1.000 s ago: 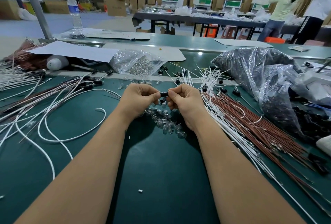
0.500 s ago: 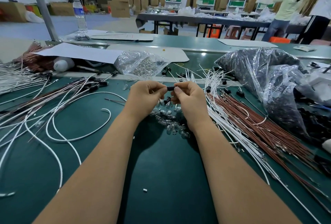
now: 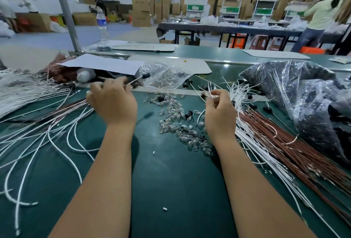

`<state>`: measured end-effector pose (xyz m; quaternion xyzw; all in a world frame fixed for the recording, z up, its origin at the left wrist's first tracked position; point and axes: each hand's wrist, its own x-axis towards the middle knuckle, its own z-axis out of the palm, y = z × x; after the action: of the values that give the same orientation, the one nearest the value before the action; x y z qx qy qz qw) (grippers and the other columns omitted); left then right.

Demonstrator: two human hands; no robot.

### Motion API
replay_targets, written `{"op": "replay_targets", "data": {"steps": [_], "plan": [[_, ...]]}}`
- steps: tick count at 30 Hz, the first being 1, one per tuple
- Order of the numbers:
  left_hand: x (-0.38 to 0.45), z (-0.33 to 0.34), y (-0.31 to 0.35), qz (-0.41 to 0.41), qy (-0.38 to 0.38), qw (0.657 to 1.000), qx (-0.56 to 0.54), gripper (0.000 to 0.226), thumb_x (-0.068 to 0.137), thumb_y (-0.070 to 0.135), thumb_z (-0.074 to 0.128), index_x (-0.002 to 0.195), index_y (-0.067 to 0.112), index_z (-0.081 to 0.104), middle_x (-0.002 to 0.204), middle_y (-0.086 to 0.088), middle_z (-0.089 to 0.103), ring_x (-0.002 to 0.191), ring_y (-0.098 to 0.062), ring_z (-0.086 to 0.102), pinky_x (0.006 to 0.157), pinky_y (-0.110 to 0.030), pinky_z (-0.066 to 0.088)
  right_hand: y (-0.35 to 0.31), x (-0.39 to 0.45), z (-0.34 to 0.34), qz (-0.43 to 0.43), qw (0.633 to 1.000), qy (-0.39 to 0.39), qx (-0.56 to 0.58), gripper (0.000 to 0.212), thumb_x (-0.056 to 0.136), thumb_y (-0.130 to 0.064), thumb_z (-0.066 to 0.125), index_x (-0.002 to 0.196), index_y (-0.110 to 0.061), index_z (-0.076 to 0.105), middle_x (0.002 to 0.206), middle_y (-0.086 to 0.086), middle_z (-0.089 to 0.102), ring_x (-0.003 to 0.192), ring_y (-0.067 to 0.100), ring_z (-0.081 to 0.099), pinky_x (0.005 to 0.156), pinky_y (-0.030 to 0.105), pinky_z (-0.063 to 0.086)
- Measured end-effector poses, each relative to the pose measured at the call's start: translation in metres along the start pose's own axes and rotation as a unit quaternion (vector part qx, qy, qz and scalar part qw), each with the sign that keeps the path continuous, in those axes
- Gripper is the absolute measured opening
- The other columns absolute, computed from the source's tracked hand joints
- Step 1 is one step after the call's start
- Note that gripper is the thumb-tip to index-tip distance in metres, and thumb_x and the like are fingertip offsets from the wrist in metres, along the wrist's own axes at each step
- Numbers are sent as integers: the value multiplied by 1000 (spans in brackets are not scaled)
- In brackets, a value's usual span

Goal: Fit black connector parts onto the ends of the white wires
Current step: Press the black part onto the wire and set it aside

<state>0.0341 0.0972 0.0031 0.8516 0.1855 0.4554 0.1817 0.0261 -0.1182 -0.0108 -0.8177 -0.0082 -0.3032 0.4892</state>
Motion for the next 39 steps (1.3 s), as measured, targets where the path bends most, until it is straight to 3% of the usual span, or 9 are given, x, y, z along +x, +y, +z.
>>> {"op": "replay_targets", "data": {"steps": [5, 10, 13, 16, 19, 25, 30, 36, 39], "plan": [[-11, 10, 7, -18, -64, 997, 30, 61, 82, 9, 56, 140, 21, 41, 154, -12, 25, 141, -37, 17, 112, -56, 7, 6, 4, -12, 7, 984, 44, -175, 29, 90, 2, 43, 113, -11, 55, 92, 0, 56, 82, 19, 53, 63, 32, 44], [-9, 18, 0, 50, -258, 963, 63, 39, 86, 19, 52, 121, 36, 62, 137, -3, 53, 126, -30, 41, 108, -43, 29, 11, 5, -17, 36, 938, -52, -342, 22, 88, -11, 49, 108, -9, 58, 109, 11, 58, 98, 25, 47, 84, 35, 39], [-11, 20, -4, 4, -351, 932, 87, 35, 92, 29, 45, 119, 46, 60, 136, 1, 53, 128, -28, 41, 113, -51, 21, 12, 5, -16, 26, 924, -71, -376, 19, 90, -16, 48, 102, -10, 62, 105, 10, 59, 90, 23, 40, 84, 36, 37], [-6, 18, -17, -80, -335, 934, 93, 37, 95, 26, 42, 121, 48, 58, 139, 1, 51, 137, -29, 28, 114, -61, 4, 12, 5, -17, 26, 922, -75, -380, 20, 92, -18, 45, 95, -10, 63, 100, 9, 60, 89, 24, 42, 85, 37, 39], [-2, 14, -28, -145, -311, 934, 96, 47, 88, 13, 44, 120, 44, 59, 136, -2, 51, 135, -31, 25, 112, -61, 8, 11, 5, -17, 23, 928, -73, -364, 20, 89, -14, 44, 91, -9, 63, 94, 8, 60, 87, 24, 43, 81, 37, 39], [2, 7, -2, -20, -199, 979, -32, 31, 86, 17, 51, 110, 28, 68, 112, -7, 67, 109, -33, 54, 93, -39, 42, 5, 1, -8, -46, 940, -80, -328, 23, 88, -11, 46, 101, -10, 64, 95, 7, 61, 87, 21, 42, 83, 36, 39], [-5, 4, 26, 45, -423, 902, 77, 30, 75, 41, 62, 92, 16, 64, 94, -5, 65, 93, -27, 61, 86, -37, 52, 8, 0, -9, -48, 947, -92, -303, 23, 89, -11, 46, 102, -11, 66, 96, 6, 61, 90, 21, 45, 84, 36, 40], [7, -3, 15, 91, -445, 883, 119, 5, 76, 7, 48, 72, 6, 51, 92, -22, 57, 95, -35, 61, 69, -36, 47, 8, 0, -9, -53, 949, -92, -298, 22, 90, -12, 48, 102, -10, 66, 96, 7, 63, 86, 19, 42, 80, 33, 38], [10, -3, 4, 97, -422, 896, 101, 15, 90, 10, 41, 100, 10, 53, 104, -12, 62, 95, -32, 57, 79, -38, 47, 2, -1, -6, -98, 953, -58, -281, 23, 90, -8, 49, 104, -9, 67, 96, 7, 65, 84, 16, 42, 76, 28, 36]]}}
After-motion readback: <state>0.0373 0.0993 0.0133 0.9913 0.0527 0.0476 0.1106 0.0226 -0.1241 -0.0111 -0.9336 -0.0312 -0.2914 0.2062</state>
